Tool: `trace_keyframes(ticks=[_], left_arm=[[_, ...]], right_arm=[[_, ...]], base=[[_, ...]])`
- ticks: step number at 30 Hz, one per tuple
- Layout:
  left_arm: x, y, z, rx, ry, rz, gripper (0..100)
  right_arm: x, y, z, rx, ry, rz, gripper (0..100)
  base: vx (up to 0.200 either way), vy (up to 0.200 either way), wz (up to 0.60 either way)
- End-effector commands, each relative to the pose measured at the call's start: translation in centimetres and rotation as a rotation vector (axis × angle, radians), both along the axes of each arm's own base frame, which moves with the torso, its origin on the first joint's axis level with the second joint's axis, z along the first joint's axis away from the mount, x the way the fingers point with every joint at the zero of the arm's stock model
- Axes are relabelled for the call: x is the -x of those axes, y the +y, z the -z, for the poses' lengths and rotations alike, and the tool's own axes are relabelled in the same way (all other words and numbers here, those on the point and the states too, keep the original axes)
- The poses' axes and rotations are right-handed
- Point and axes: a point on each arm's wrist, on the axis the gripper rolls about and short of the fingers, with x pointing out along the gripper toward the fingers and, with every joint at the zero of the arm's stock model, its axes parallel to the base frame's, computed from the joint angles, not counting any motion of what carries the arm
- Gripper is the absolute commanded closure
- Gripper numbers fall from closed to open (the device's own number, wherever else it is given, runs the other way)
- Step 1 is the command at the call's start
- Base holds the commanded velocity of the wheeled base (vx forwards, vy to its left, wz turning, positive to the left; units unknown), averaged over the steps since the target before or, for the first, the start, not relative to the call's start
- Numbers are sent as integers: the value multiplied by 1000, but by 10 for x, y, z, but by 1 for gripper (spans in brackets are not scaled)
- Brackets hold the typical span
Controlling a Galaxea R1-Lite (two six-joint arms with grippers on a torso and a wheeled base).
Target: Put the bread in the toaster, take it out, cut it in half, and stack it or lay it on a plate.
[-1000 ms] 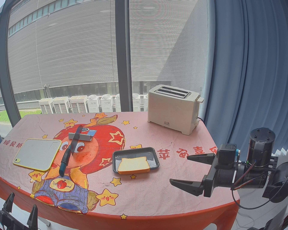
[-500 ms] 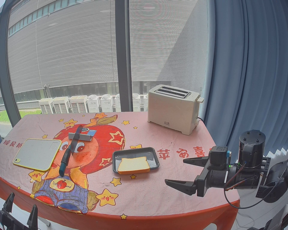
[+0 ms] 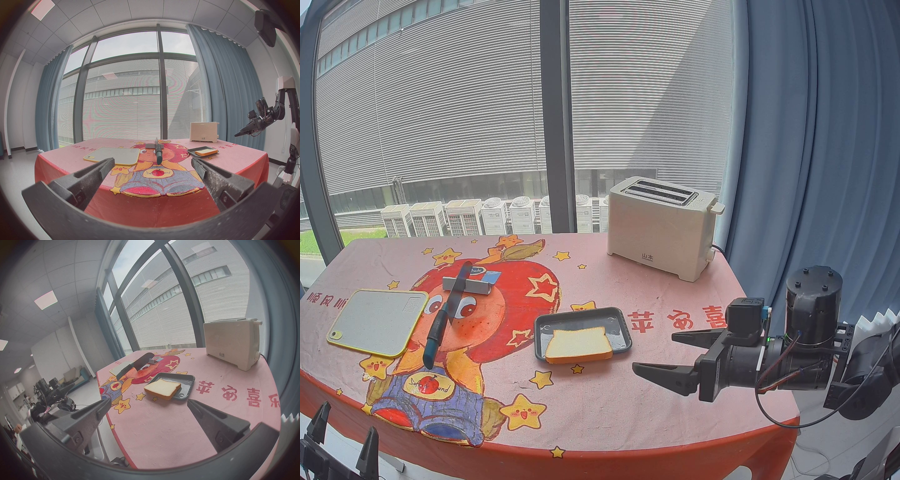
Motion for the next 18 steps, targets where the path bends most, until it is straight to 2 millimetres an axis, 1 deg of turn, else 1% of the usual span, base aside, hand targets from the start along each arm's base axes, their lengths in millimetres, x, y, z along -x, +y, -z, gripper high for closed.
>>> trace_keyframes(ticks=[1,5,9,11,18], left_arm=[[0,0,5,0,1,0,0],[0,0,5,0,1,0,0],[0,0,5,-1,1,0,0],[0,0,5,0,0,0,0],[0,0,5,0,0,0,0]], right_arm=[[-2,3,2,-9,25,3,0],[-4,4,3,-29,55,16,0],[-6,6,-2,-68,80,18,0],[-7,7,-4,-108,126,26,0],[-10,8,-5,-156,190,16,0]], base=[[0,0,0],[0,0,0],[0,0,0],[0,0,0],[0,0,0]])
